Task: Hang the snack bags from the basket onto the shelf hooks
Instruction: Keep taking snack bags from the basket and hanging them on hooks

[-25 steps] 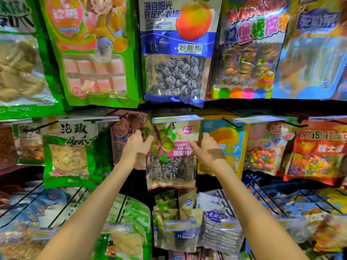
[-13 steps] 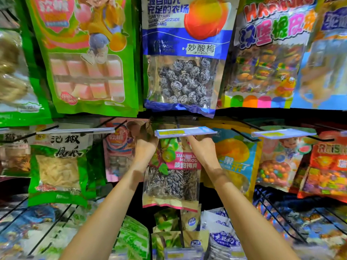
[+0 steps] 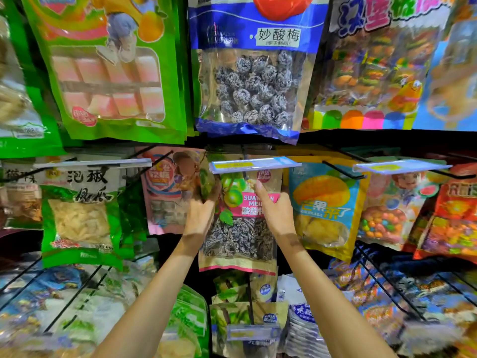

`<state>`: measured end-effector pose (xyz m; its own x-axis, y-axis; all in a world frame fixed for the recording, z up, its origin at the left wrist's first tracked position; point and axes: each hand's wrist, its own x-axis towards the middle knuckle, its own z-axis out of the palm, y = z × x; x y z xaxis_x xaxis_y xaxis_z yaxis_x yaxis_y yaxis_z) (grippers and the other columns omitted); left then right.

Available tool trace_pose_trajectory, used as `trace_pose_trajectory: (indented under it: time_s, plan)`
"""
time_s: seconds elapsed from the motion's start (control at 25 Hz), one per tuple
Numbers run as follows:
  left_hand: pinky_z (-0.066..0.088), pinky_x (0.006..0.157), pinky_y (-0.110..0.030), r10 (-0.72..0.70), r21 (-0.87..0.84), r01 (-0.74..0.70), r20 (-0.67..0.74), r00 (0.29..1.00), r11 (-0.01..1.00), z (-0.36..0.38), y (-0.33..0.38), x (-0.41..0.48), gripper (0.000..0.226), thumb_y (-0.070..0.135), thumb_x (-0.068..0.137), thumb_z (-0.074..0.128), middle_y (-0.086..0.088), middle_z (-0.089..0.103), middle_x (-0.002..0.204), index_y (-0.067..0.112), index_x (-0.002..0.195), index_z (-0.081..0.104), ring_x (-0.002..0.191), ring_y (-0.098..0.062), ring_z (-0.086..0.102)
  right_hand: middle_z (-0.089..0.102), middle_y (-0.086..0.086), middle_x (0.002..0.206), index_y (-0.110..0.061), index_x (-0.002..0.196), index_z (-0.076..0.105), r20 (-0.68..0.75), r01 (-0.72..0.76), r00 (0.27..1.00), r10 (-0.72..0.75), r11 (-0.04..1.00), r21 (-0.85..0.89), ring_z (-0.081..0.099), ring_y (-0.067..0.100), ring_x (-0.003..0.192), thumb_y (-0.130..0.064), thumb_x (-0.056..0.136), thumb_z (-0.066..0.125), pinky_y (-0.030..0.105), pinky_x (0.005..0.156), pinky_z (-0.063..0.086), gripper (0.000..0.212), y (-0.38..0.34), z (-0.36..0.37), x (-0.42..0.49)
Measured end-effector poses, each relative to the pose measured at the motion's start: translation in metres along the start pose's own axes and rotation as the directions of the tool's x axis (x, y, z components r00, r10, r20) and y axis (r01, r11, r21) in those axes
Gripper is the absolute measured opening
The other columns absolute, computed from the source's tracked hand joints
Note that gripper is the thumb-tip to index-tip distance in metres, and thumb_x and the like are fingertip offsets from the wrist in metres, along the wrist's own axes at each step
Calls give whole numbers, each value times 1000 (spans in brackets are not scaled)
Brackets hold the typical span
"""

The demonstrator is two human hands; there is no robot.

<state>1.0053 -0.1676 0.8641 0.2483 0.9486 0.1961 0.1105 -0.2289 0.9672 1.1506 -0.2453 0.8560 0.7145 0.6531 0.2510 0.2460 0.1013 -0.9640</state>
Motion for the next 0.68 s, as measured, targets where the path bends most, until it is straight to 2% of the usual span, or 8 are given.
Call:
trace_pose_trajectory:
  time_s: [0.08,0.16,0.24,0.32,0.4,0.48,0.52,0.68]
  plan:
    - [35,86,-24,-17,-114,27,88,996,993,-1,-20,-14,77,61,89,54,-7,57,118,0,136,47,104,-23,53,62,-5,84,-12,95,54,12,14,1000,-15,1000,25,62,10,77,-58,83,66,21,64,46,49,22,-1,-8]
    - [38,100,-28,-5,-186,28,126,992,982,-4,-29,-21,106,82,70,58,-5,54,131,4,140,43,120,-19,52,66,3,97,-13,106,55,43,48,998,-52,995,92,65,19,92,-47,87,67,32,78,52,41,39,-2,-18]
    - [31,114,-34,-91,-198,126,179,980,972,0,-36,-25,62,47,95,55,-2,41,147,11,142,39,140,-24,38,67,6,110,-15,117,54,105,64,991,-85,981,184,65,18,104,-37,88,69,37,94,52,40,53,-2,-25]
    - [38,106,-34,-175,-168,207,185,967,964,5,-51,-31,46,20,104,42,-11,43,148,4,146,36,139,-30,40,62,2,128,-15,134,46,161,10,986,-44,979,206,59,11,120,-34,87,72,35,106,46,57,66,-5,-31]
    - [39,95,-22,-217,-275,249,142,966,929,8,-62,-33,56,22,102,46,-6,45,148,11,153,26,131,-18,50,52,-4,141,-24,147,35,174,-54,984,30,990,132,49,8,130,-49,81,74,31,109,40,81,76,-7,-39]
    - [40,86,-12,-214,-325,236,104,971,916,8,-60,-37,60,26,100,52,11,64,122,15,153,27,106,-2,61,50,-7,143,-29,147,34,151,-62,987,48,994,92,47,8,131,-59,75,70,26,105,40,87,80,-7,-42]
    - [41,86,-13,-223,-330,246,105,969,911,10,-61,-37,57,29,98,55,16,68,110,15,150,33,104,-3,60,51,-6,143,-28,146,36,132,-61,990,47,993,101,48,9,131,-60,75,69,26,105,40,85,79,-7,-42]
    - [34,95,-20,-198,-286,206,58,979,936,14,-56,-33,57,34,96,58,0,49,145,13,146,42,136,-19,42,59,-3,131,-26,134,49,82,0,997,-12,990,143,53,13,126,-55,81,67,34,107,43,63,73,-2,-37]
